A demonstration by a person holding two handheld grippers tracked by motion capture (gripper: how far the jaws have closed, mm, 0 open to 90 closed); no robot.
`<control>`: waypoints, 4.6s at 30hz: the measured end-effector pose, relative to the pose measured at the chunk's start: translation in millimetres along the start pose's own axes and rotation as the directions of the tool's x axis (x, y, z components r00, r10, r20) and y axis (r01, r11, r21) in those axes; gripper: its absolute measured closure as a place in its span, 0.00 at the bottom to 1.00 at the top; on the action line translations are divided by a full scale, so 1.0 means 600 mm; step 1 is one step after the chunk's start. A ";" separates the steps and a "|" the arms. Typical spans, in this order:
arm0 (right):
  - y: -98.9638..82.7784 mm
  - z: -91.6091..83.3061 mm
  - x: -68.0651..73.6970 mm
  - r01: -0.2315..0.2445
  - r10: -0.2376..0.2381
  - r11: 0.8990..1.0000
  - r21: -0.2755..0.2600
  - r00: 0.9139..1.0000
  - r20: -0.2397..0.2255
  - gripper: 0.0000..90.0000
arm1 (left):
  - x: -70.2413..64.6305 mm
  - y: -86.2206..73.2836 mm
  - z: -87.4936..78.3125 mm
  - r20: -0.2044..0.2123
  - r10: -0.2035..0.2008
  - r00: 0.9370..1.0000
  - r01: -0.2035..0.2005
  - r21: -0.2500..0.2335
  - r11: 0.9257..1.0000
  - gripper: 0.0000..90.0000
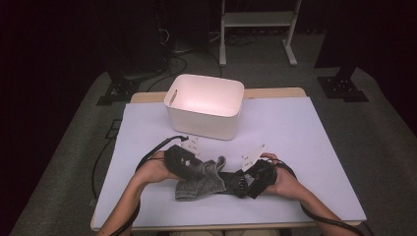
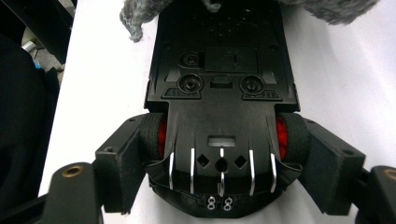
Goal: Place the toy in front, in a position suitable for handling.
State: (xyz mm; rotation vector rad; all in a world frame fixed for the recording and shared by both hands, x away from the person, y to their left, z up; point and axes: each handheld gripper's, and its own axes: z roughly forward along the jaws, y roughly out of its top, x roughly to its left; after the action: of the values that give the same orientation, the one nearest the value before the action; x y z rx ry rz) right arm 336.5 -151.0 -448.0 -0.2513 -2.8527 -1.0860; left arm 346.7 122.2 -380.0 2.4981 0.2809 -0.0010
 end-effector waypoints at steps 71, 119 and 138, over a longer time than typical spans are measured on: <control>-0.006 -0.020 0.020 -0.066 0.060 0.995 0.070 0.995 0.079 0.20 | -0.031 -0.028 0.046 0.149 0.054 0.987 -0.054 -0.005 0.999 0.87; -0.006 -0.007 0.021 0.081 -0.078 0.996 -0.022 0.992 0.096 0.27 | -0.001 0.009 0.043 0.099 0.027 0.995 -0.031 0.043 0.999 0.86; 0.004 -0.014 0.014 -0.034 0.033 0.999 0.007 0.996 0.084 0.19 | -0.011 -0.005 0.062 0.143 0.011 0.990 -0.013 0.012 1.000 0.87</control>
State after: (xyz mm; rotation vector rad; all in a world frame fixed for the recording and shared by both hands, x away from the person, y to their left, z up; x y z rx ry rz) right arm 328.9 -153.7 -439.4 -0.3513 -2.9142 -1.0826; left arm 342.2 101.2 -411.5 2.4973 0.2070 -0.1770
